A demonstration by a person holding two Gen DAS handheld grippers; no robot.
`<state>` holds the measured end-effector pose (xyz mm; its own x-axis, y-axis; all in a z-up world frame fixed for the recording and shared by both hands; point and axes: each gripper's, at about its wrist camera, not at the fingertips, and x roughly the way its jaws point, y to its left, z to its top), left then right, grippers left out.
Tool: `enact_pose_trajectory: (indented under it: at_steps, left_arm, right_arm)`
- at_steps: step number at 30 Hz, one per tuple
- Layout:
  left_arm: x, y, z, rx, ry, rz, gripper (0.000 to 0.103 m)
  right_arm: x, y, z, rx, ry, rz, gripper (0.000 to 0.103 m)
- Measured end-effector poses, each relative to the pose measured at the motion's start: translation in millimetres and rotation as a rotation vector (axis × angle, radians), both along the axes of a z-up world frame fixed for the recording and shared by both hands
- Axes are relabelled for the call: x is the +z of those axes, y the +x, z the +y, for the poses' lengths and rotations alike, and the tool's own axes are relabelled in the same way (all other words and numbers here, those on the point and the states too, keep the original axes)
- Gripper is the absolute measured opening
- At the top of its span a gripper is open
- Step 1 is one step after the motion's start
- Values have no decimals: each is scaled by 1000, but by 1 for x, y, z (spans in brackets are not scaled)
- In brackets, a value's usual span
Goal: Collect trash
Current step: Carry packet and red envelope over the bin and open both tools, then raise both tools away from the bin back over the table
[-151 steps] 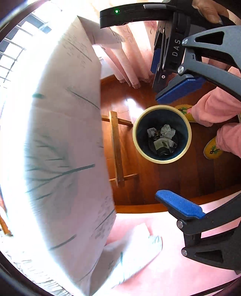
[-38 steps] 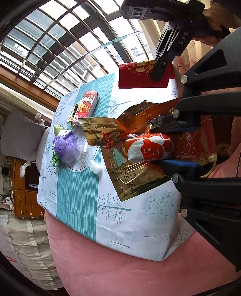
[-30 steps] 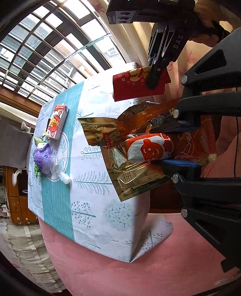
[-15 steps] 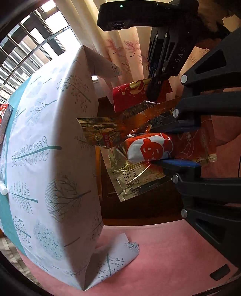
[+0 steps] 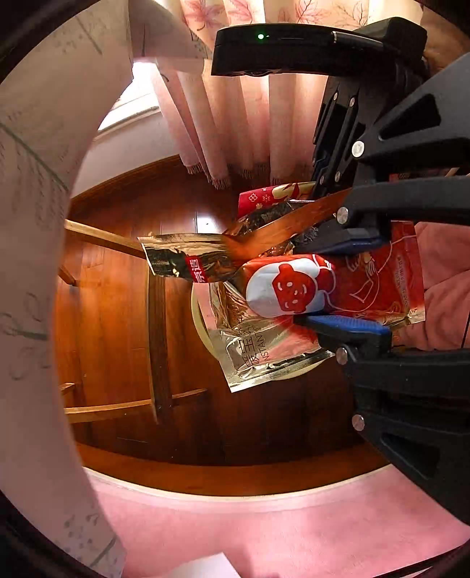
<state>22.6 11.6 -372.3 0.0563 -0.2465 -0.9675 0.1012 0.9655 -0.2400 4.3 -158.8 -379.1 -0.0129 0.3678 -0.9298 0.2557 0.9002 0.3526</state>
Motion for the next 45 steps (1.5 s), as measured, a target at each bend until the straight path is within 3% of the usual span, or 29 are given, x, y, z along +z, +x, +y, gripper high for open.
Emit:
enact_pose_trajectory:
  at_steps: [6,8,10,12,13,15,18,23,36,45]
  left_arm:
    - [-55,4,7,-26,0,-6,40]
    - [-60,7,9,-29,-4,-14,50]
    - [-65,8,10,-34,-8,-21,71]
    - [-69,10,18,-29,-15,-27,81]
    - [-74,13,24,-20,-14,-29,87]
    - [-72,15,27,0,-3,-29,95]
    - [-54,13,31,16,5,-44,96]
    - [6,4,31,18,26,-88,96]
    - [238,-9,47,-26,33,-361,96]
    - [353,3,58,-67,76,-535,96]
  right_arm:
    - [-62,6,2,-50,50,44,13]
    - [-75,6,3,-63,67,57,17]
    - [-80,7,4,-66,71,55,30]
    - [-82,8,5,-59,78,44,48]
    - [-81,8,5,-55,76,40,52]
    - [-77,9,6,-46,67,37,57]
    - [-60,9,3,-52,52,27,57]
    - [1,9,-5,-67,30,-16,57]
    - [217,3,-3,-28,2,-240,58]
    - [342,12,10,-35,-32,-422,58]
